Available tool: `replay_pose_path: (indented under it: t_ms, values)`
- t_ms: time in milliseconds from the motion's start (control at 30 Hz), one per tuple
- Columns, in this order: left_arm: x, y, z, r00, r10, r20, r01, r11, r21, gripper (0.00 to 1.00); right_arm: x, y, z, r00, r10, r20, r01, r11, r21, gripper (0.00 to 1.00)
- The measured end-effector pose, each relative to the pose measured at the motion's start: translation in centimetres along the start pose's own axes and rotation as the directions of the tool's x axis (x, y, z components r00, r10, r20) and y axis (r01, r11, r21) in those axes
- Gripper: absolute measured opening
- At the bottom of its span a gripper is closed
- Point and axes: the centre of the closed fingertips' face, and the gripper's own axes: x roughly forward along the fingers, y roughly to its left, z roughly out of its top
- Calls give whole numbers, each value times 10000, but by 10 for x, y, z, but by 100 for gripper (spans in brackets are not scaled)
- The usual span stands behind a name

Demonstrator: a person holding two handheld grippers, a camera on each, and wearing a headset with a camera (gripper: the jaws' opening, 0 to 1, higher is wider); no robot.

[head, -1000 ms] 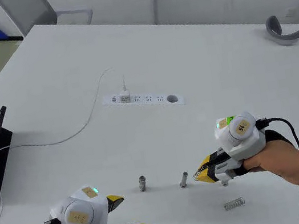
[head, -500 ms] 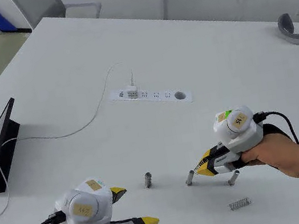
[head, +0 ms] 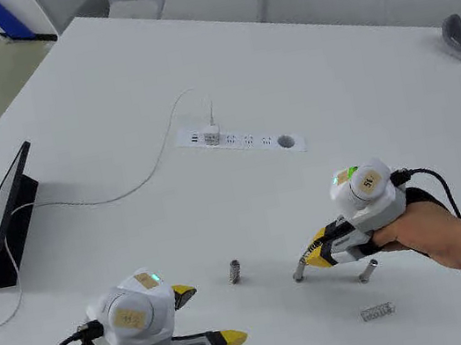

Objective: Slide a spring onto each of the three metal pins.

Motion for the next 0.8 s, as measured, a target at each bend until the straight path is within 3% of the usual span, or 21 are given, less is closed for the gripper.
replay_pose_path:
  t_ms: [400, 800]
  values:
    - [1, 1, 1, 10000, 5, 25, -5, 10000, -75, 63, 3, 1, 5, 9999, 111, -30, -111, 9999, -56, 13]
    - [0, 1, 1, 10000, -13, 33, 13, 10000, -68, 63, 12, 4, -1, 9990, 102, -442, -121, 9990, -436, 13]
